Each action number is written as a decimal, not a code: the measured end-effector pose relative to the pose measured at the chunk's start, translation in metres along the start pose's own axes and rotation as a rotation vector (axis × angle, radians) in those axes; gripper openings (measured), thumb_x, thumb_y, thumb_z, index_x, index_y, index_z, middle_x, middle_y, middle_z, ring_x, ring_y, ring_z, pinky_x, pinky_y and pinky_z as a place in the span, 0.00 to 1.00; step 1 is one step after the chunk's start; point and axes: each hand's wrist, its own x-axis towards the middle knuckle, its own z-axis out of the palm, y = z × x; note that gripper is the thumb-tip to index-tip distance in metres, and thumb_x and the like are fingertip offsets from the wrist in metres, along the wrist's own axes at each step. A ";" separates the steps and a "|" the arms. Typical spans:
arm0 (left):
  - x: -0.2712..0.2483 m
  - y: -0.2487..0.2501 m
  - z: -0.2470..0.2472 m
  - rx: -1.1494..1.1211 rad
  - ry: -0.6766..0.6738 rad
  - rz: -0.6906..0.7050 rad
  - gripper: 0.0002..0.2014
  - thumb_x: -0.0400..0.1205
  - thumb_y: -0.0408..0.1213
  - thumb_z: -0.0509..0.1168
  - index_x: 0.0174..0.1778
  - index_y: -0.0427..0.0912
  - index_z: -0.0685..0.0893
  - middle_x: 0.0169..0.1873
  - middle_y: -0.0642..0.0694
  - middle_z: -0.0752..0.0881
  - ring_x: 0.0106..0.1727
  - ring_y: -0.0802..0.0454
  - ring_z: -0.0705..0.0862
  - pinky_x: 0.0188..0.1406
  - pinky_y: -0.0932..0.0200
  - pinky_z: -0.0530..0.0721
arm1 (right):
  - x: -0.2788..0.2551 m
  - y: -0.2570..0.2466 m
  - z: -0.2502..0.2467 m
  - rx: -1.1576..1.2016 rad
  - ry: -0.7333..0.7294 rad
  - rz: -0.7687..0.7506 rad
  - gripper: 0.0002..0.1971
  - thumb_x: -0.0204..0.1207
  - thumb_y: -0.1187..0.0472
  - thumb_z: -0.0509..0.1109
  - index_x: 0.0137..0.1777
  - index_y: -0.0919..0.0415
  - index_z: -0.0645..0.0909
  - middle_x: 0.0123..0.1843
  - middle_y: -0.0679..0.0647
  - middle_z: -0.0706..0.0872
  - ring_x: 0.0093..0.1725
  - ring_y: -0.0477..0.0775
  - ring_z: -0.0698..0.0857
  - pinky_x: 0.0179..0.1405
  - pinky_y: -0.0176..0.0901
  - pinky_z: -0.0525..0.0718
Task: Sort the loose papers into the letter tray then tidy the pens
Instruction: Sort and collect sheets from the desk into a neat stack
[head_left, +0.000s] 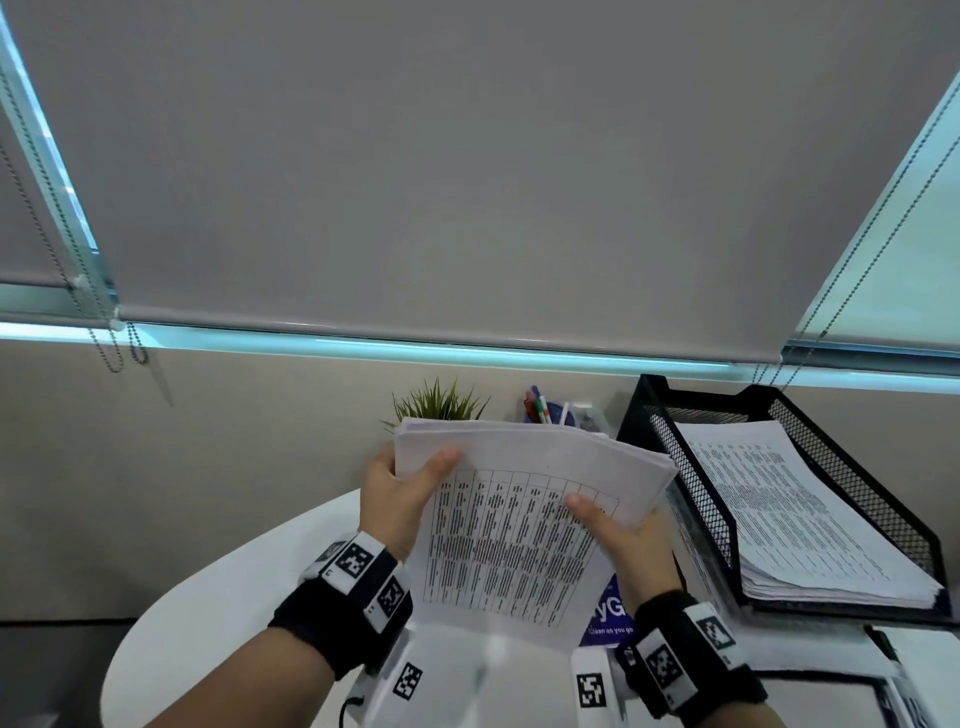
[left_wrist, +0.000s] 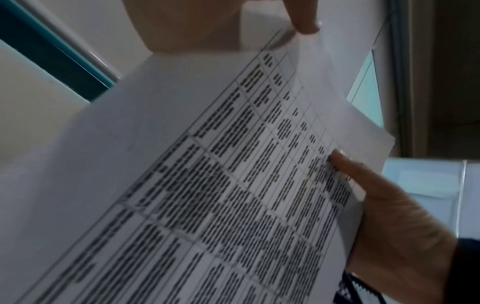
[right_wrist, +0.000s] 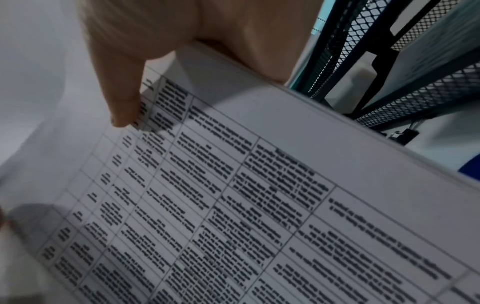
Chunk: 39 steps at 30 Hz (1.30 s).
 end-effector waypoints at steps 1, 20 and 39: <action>0.000 0.005 0.002 -0.033 0.012 0.037 0.24 0.57 0.53 0.78 0.44 0.45 0.84 0.33 0.48 0.89 0.37 0.54 0.88 0.28 0.67 0.84 | 0.001 0.002 0.000 0.013 -0.002 0.003 0.34 0.46 0.47 0.84 0.55 0.60 0.85 0.49 0.57 0.92 0.52 0.57 0.90 0.54 0.55 0.87; 0.007 0.026 0.007 0.111 -0.052 0.238 0.18 0.60 0.55 0.73 0.41 0.51 0.83 0.37 0.56 0.87 0.39 0.65 0.84 0.40 0.66 0.83 | 0.008 0.000 -0.003 0.083 -0.054 -0.011 0.25 0.49 0.56 0.87 0.47 0.56 0.85 0.46 0.58 0.92 0.48 0.57 0.91 0.50 0.50 0.86; -0.006 -0.030 -0.009 0.103 -0.155 -0.259 0.13 0.64 0.25 0.79 0.40 0.43 0.87 0.38 0.46 0.92 0.41 0.50 0.91 0.41 0.56 0.89 | -0.008 0.012 -0.002 0.032 -0.055 0.114 0.33 0.41 0.47 0.88 0.49 0.51 0.82 0.50 0.55 0.92 0.49 0.52 0.90 0.61 0.59 0.84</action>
